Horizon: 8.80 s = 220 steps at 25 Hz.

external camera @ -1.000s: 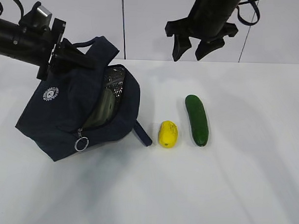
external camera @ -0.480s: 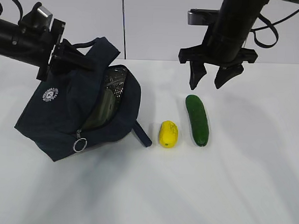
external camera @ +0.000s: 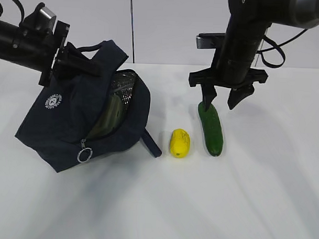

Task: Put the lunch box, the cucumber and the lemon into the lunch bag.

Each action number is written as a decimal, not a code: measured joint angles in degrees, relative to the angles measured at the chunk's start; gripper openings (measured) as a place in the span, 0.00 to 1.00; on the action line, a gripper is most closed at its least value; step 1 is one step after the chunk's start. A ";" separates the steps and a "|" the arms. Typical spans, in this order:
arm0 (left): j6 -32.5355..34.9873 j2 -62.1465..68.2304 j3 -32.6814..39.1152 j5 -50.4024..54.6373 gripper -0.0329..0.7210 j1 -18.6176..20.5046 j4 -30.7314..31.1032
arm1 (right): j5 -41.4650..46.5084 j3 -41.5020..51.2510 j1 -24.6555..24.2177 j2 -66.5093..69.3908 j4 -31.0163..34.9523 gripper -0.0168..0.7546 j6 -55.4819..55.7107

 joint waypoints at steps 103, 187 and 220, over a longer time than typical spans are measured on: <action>-0.18 0.00 0.00 -6.74 0.03 0.00 -6.12 | 0.28 -15.94 2.03 9.92 41.76 0.43 -19.40; -0.18 0.12 0.00 -0.18 0.03 0.00 -3.65 | -1.60 3.66 1.06 -3.92 13.34 0.66 0.53; -0.22 0.12 0.00 -0.44 0.03 0.00 2.46 | -8.99 3.66 2.48 8.83 16.22 0.66 3.39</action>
